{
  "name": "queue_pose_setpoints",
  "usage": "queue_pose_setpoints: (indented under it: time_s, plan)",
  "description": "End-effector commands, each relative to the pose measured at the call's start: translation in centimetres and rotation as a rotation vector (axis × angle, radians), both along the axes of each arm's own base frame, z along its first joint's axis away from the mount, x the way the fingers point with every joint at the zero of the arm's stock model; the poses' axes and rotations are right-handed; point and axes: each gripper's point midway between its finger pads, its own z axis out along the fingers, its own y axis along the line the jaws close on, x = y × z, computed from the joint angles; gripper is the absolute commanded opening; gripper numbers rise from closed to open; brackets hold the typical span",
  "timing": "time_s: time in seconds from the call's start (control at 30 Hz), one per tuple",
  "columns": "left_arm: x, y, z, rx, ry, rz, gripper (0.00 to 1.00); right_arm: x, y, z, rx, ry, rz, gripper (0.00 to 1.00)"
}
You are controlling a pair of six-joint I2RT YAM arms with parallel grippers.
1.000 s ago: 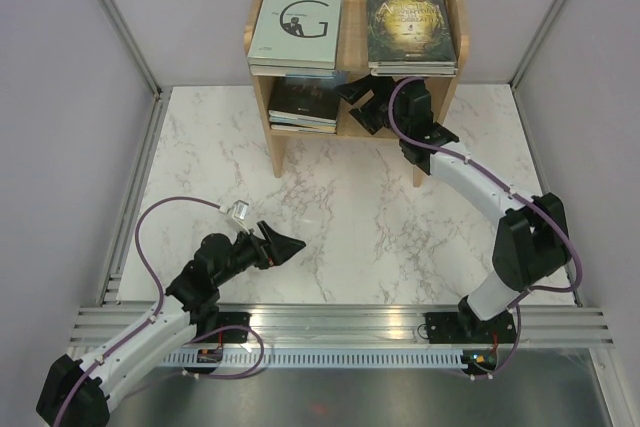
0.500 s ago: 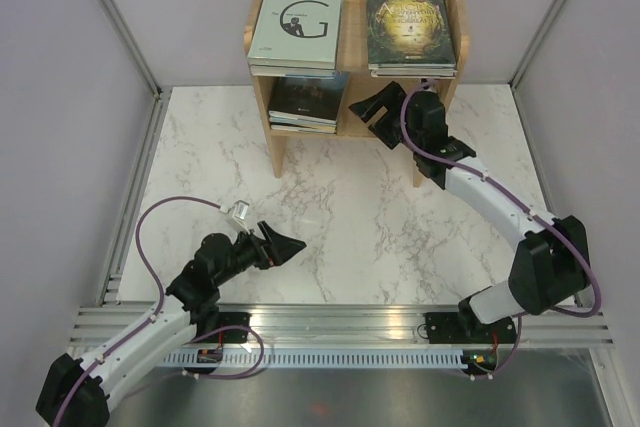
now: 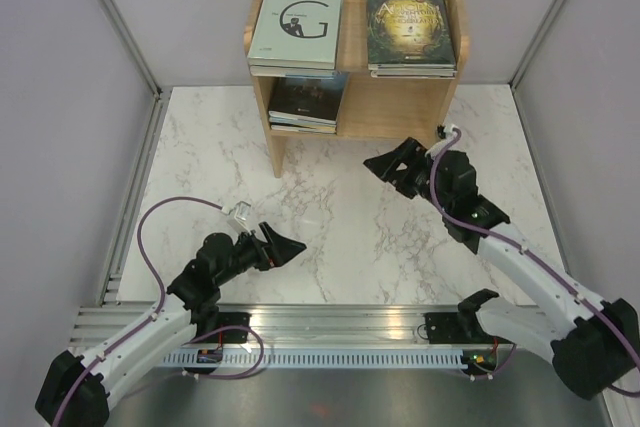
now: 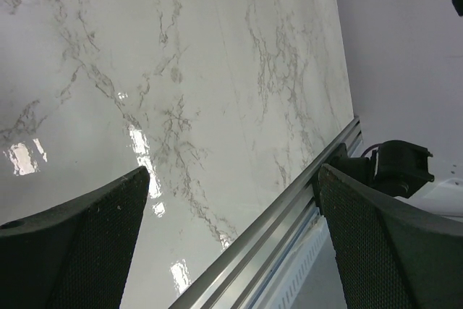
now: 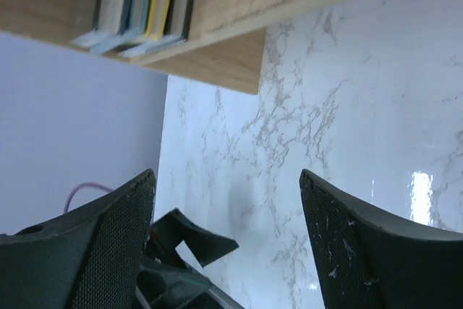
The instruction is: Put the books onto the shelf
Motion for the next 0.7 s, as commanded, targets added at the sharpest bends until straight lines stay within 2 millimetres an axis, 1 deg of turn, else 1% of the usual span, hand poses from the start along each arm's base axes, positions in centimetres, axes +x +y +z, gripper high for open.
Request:
queue_pose_setpoints:
  time_s: [0.0, 0.03, 0.07, 0.13, 0.17, 0.2, 0.23, 0.27, 0.3, 0.33, 0.37, 0.4, 0.43, 0.47, 0.5, 0.57, 0.63, 0.67]
  plan:
    - [0.1, 0.5, -1.0, 0.054, -0.011, 0.002, 1.00, -4.3, 1.4, 1.1, -0.031, -0.083, 0.106, 0.83]
    - [0.1, 0.4, -1.0, 0.059, -0.009, 0.000, 1.00, -6.0, 1.2, 0.9, -0.034, -0.105, 0.131, 0.83]
    - [0.4, 0.4, -0.5, 0.057, -0.016, 0.007, 1.00, -7.5, 1.6, 0.6, -0.051, -0.121, 0.167, 0.83]
    - [0.7, 0.7, -0.2, 0.072, -0.021, 0.025, 1.00, -9.9, 0.9, -0.5, -0.047, -0.139, 0.199, 0.84]
    - [1.0, 1.2, -0.5, 0.104, -0.013, 0.057, 1.00, -10.6, 0.7, -0.8, -0.044, -0.144, 0.210, 0.84]
    - [1.6, 1.4, 0.6, 0.114, -0.036, 0.079, 1.00, -11.3, 0.4, -1.4, -0.050, -0.143, 0.219, 0.84]
    - [2.2, 1.9, 1.0, 0.144, -0.063, 0.104, 1.00, -12.1, -0.2, -1.6, -0.037, -0.166, 0.221, 0.84]
    - [3.1, 3.1, 1.5, 0.203, -0.062, 0.174, 1.00, -12.4, -0.5, -1.9, -0.036, -0.173, 0.220, 0.85]
    - [3.7, 4.0, 1.9, 0.256, -0.088, 0.206, 1.00, -12.7, -0.7, -2.3, -0.035, -0.175, 0.223, 0.85]
    - [4.2, 4.8, 1.8, 0.311, -0.082, 0.240, 1.00, -13.1, -1.0, -2.6, -0.030, -0.187, 0.228, 0.85]
    - [4.8, 6.8, 1.2, 0.410, -0.059, 0.327, 1.00, -13.2, -1.0, -2.9, -0.030, -0.187, 0.233, 0.86]
    - [5.7, 7.8, 2.7, 0.446, -0.071, 0.389, 1.00, -13.4, -1.1, -3.2, -0.032, -0.180, 0.236, 0.86]
    - [6.2, 8.8, 2.3, 0.510, -0.047, 0.438, 1.00, -13.5, -1.0, -3.7, -0.039, -0.174, 0.246, 0.86]
    - [7.2, 10.5, 3.5, 0.577, -0.072, 0.526, 1.00, -13.7, -0.9, -4.2, -0.050, -0.167, 0.258, 0.85]
    - [7.8, 11.1, 3.7, 0.603, -0.071, 0.563, 1.00, -13.7, -0.9, -4.2, -0.050, -0.165, 0.261, 0.85]
    - [9.0, 12.5, 3.7, 0.707, -0.063, 0.634, 1.00, -13.8, -0.9, -4.9, -0.072, -0.156, 0.272, 0.84]
    - [9.9, 13.7, 3.2, 0.757, -0.032, 0.692, 1.00, -13.8, -0.9, -5.0, -0.079, -0.162, 0.278, 0.84]
    - [10.5, 14.7, 2.8, 0.813, -0.011, 0.741, 1.00, -13.9, -0.9, -5.0, -0.082, -0.167, 0.281, 0.84]
